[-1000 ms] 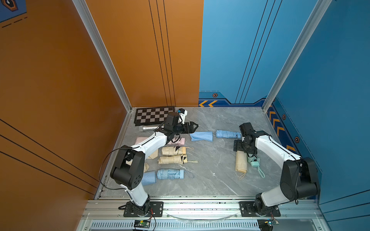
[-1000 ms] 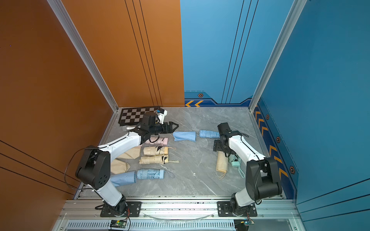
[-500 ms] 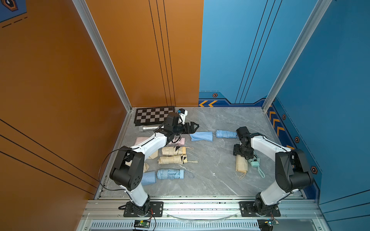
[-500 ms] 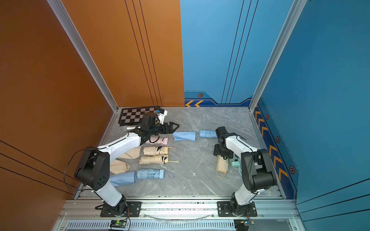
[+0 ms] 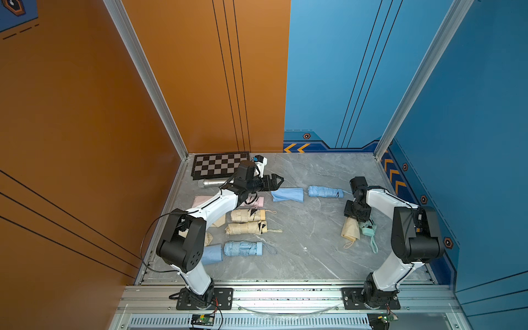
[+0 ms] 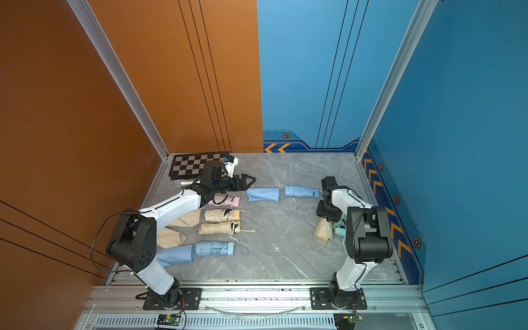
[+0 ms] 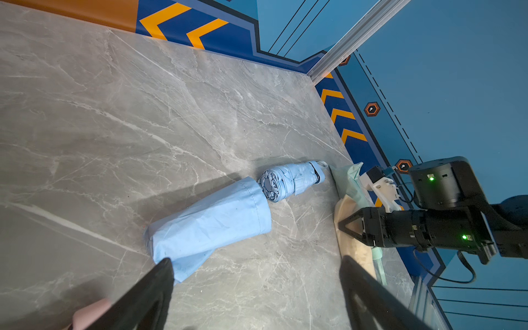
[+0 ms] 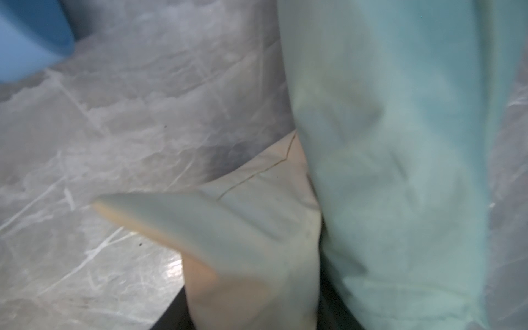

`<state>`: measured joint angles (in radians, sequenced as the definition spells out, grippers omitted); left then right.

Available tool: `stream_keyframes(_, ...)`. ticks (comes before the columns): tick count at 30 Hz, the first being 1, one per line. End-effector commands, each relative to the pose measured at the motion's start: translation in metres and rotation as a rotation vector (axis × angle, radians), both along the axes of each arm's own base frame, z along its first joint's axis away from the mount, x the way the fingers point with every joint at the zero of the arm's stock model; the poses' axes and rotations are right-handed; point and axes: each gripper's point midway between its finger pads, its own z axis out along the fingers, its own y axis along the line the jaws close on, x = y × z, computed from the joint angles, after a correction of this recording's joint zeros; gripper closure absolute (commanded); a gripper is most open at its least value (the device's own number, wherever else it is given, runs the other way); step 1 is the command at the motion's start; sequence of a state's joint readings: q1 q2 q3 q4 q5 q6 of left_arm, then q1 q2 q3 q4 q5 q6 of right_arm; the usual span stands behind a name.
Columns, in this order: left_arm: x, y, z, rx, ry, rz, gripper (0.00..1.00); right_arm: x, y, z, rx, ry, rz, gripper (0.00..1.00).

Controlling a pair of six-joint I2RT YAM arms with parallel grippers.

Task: Take umbrellas out of sleeves
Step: Adjust the umbrella at the center of the board, then place the umbrella at the center of the board.

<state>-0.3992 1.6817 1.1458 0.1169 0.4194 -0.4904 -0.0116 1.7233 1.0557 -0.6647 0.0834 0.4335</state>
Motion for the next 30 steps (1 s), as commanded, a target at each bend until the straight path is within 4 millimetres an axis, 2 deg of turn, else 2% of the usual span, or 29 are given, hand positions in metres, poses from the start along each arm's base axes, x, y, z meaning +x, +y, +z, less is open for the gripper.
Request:
stream_keyframes(1,0.001,0.011,0.014,-0.005,-0.038,0.036,0.09,0.000,-0.021,-0.003,-0.047,0.012,-0.039,0.57)
stream_keyframes(7,0.005,0.026,0.017,-0.002,-0.046,0.071,0.08,0.018,-0.006,0.012,-0.004,-0.053,0.009,0.58)
stream_keyframes(13,0.007,0.044,0.022,-0.004,-0.055,0.118,0.04,0.040,0.019,0.052,-0.021,-0.169,0.139,0.59)
stream_keyframes(18,0.009,0.056,0.025,-0.001,-0.064,0.141,0.00,0.057,0.053,0.088,-0.075,-0.258,0.345,0.63)
stream_keyframes(21,0.008,0.060,0.026,0.001,-0.060,0.144,0.02,0.065,0.088,0.102,-0.082,-0.311,0.526,0.64)
stream_keyframes(24,0.005,0.064,0.028,0.005,-0.058,0.144,0.02,0.065,0.132,0.108,-0.068,-0.344,0.753,0.65)
stream_keyframes(28,-0.002,0.076,0.037,0.038,-0.063,0.157,0.02,0.047,0.183,0.102,-0.039,-0.339,1.076,0.64)
stream_keyframes(30,-0.006,0.083,0.043,0.056,-0.069,0.169,0.02,0.035,0.202,0.095,-0.030,-0.332,1.225,0.63)
